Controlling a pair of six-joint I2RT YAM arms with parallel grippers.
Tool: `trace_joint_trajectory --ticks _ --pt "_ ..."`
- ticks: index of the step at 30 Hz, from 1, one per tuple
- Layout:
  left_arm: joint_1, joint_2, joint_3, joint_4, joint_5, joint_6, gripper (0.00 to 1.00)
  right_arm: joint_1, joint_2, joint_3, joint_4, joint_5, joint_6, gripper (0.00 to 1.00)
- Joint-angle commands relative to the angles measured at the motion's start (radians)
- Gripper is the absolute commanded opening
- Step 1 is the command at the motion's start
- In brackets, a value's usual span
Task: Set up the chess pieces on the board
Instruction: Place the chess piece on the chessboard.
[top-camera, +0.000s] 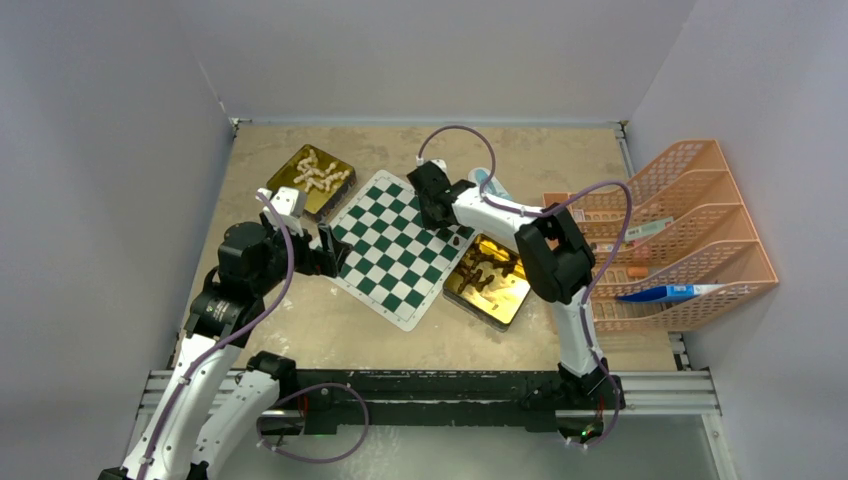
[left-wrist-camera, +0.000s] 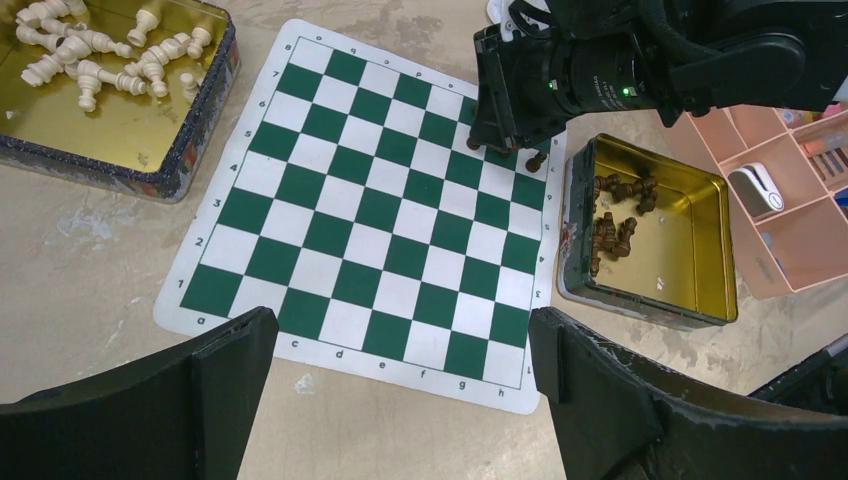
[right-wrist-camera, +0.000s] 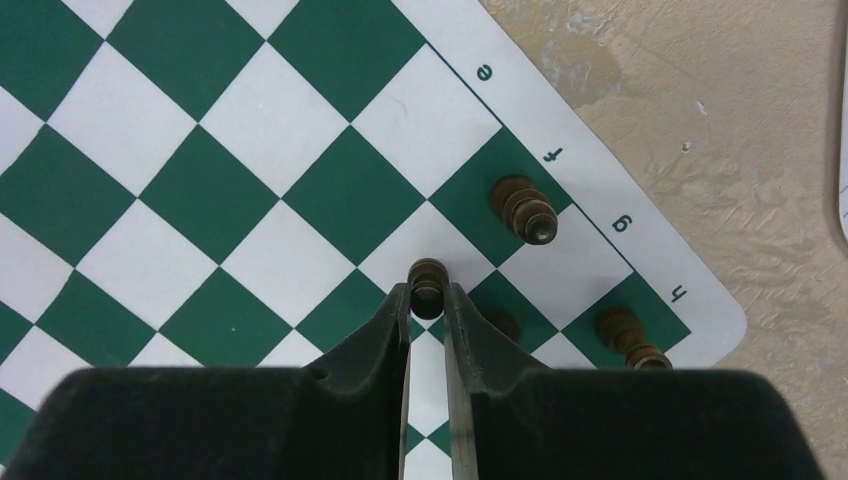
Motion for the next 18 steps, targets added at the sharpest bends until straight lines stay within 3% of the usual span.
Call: trace_joint_trajectory --ticks 1,18 --pt "0.000 -0.006 -0.005 0.021 -0.008 0.011 0.97 0.005 0.014 0.038 -0.015 0.011 0.004 0.19" --pt "0.000 -0.003 -0.008 0.021 -0.008 0.011 0.97 0.004 -0.035 0.068 -0.029 -0.019 0.011 0.36"
